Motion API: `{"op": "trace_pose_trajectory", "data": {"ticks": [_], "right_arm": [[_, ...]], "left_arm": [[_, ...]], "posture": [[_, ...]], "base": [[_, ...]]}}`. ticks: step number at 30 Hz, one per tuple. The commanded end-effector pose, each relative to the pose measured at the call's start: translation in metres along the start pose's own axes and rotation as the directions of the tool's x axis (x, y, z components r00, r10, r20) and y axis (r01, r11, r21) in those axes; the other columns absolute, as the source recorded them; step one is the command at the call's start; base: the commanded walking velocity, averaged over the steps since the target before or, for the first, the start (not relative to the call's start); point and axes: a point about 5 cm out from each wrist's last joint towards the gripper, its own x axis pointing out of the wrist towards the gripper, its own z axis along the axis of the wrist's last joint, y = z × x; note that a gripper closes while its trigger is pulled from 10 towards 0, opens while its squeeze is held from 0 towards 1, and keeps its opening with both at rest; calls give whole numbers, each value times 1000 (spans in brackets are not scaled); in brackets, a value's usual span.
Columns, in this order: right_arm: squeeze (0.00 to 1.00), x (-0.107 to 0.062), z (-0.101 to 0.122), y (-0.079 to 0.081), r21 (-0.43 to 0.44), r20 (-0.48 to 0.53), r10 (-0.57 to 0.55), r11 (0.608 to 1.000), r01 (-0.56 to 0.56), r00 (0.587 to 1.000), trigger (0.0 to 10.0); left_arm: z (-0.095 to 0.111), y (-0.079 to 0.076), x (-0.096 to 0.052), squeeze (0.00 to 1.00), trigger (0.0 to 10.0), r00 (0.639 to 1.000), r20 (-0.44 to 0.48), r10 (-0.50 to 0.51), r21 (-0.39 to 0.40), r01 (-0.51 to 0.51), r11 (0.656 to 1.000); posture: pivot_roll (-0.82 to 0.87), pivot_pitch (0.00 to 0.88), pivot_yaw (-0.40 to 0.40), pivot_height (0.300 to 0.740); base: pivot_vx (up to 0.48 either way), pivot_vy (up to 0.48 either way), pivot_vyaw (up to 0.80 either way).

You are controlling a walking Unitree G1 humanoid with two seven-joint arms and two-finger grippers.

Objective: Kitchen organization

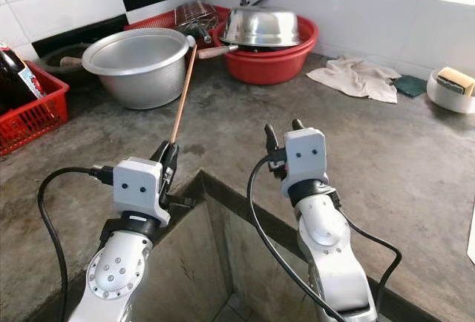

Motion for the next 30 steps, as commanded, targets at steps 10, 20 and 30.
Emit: {"op": "trace_pose_trajectory", "data": {"ticks": [10, 20, 30], "right_arm": [[0, 4, 11, 0, -8, 55, -2, 1000, 2, 998, 10000], [0, 6, 13, -1, -20, 63, -9, 1000, 10, 998, 10000], [0, 10, 18, -3, -36, 88, -11, 999, 14, 996, 10000]], "left_arm": [[-1, -4, 7, 0, 10000, 999, 4, -36, 25, 36, 999], [-3, -3, 11, 0, 10000, 999, -3, -45, 57, 45, 997], [-2, 0, 15, 0, 10000, 1000, -11, -5, 20, 5, 1000]], "posture": [[82, 29, -4, 740], [78, 36, -7, 740], [78, 37, -10, 740]], "base": [[0, -233, -800], [0, -79, -800], [0, -77, -800]]}}
